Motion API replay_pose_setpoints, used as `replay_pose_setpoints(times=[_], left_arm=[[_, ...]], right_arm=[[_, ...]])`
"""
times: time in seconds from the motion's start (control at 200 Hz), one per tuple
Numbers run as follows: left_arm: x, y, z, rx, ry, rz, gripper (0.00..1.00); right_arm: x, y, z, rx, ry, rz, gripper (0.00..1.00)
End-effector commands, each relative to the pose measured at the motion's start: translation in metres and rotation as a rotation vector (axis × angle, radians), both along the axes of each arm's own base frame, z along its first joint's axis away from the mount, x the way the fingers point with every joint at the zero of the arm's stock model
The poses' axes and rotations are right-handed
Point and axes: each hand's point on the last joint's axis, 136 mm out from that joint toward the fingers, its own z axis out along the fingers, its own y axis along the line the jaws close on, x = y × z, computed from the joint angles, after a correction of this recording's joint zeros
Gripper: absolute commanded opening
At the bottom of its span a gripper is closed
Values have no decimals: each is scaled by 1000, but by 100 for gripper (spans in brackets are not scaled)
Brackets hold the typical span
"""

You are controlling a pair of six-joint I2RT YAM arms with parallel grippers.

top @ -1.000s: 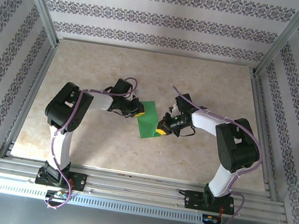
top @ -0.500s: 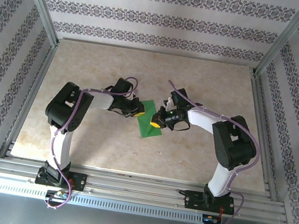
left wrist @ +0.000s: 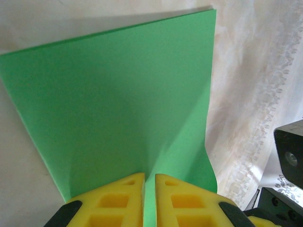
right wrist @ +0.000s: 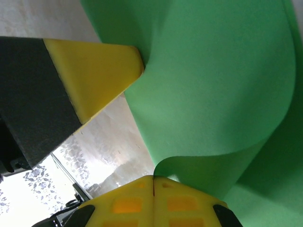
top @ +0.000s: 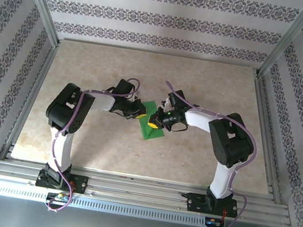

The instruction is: Fold a paper plane with a square sheet of paper (pick it up from the middle)

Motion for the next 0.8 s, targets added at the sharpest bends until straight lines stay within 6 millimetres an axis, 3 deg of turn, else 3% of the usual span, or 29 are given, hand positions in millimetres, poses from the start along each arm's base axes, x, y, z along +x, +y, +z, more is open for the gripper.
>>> replay_pose_setpoints(times=[0.0,0.794], left_arm=[[-7,6,-19,61,46,4,15],[-12,12,-23,77,65,28,13]], right_arm=[[8,8,-4,4,-13,-10,2],[16,19,-16,10,-31,-19,2]])
